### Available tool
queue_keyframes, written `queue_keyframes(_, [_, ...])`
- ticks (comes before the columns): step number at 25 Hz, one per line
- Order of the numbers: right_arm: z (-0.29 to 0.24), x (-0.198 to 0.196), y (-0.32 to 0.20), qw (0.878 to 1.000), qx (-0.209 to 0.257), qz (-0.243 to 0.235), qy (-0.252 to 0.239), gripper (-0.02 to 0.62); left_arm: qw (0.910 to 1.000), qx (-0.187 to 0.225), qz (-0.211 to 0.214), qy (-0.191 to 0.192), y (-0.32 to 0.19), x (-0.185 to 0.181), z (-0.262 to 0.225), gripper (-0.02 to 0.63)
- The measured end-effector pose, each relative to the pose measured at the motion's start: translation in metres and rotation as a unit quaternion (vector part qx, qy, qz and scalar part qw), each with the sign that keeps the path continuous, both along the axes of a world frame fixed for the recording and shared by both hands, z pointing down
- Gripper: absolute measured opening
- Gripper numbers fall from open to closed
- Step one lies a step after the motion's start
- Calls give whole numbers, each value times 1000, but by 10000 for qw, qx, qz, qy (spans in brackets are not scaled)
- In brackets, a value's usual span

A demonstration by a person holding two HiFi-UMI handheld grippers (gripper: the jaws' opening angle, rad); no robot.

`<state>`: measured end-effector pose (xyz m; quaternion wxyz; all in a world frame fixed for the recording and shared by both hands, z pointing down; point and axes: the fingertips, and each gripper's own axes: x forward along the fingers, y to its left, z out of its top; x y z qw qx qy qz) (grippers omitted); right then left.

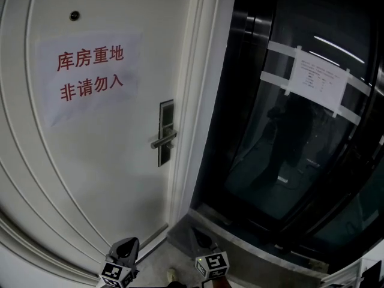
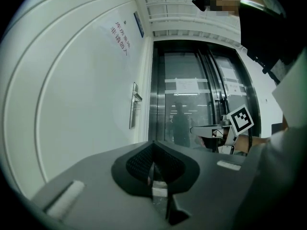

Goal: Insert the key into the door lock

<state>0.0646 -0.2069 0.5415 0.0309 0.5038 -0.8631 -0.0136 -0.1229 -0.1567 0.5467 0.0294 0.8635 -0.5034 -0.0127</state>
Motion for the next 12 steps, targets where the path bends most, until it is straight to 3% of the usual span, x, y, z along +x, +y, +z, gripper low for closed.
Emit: queue_keyframes(12, [1,2,43,10000,35,80,-33,2,9999,128,-5,-29,37,-5,2,2])
